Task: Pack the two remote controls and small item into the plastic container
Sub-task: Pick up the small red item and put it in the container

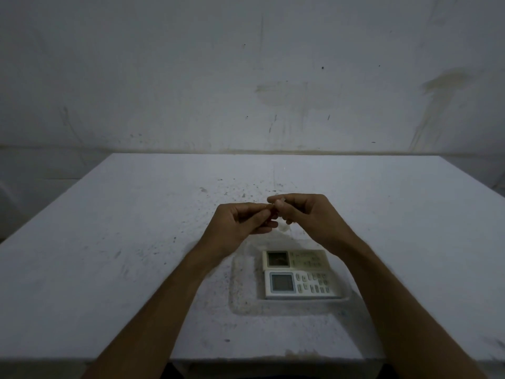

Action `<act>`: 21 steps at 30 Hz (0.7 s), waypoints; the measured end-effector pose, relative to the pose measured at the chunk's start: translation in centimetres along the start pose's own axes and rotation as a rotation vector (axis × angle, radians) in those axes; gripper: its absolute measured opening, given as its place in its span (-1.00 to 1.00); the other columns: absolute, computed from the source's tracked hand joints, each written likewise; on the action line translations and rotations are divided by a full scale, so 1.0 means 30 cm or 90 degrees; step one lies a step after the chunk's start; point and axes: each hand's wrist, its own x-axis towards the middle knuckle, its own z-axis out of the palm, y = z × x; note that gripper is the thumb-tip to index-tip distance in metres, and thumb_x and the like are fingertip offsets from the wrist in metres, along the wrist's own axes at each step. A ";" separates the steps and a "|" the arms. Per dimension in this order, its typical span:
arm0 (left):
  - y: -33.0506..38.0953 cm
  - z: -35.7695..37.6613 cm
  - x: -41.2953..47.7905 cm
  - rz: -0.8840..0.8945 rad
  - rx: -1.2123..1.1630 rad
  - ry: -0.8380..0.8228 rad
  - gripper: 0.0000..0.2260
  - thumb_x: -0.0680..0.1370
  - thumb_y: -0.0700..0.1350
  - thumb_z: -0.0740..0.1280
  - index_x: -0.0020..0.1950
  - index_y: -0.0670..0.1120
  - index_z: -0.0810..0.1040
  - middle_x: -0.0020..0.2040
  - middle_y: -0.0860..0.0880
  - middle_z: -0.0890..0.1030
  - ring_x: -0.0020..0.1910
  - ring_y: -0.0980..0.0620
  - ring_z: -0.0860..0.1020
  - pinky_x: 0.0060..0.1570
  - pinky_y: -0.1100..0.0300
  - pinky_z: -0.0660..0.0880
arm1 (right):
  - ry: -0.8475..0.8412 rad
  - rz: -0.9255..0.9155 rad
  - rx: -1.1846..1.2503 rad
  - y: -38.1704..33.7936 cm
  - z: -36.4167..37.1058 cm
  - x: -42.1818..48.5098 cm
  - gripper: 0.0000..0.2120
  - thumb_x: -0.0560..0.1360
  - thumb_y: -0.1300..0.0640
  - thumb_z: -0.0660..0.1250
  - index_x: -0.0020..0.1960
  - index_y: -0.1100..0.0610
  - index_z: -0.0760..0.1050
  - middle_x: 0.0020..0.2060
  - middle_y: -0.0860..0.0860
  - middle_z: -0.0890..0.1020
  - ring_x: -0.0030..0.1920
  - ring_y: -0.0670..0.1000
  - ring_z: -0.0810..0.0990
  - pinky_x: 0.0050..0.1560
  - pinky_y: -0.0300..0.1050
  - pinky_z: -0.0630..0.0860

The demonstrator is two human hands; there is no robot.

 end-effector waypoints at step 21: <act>0.026 -0.053 -0.019 -0.022 0.138 -0.014 -0.78 0.57 -0.06 0.46 0.13 -0.16 0.61 -0.05 -0.08 0.78 0.01 -0.04 0.74 0.07 0.12 0.62 | -0.045 -0.024 -0.011 -0.039 0.009 -0.021 -0.77 0.55 0.01 0.40 0.17 0.02 0.69 -0.07 -0.06 0.77 -0.03 -0.05 0.73 -0.01 -0.13 0.65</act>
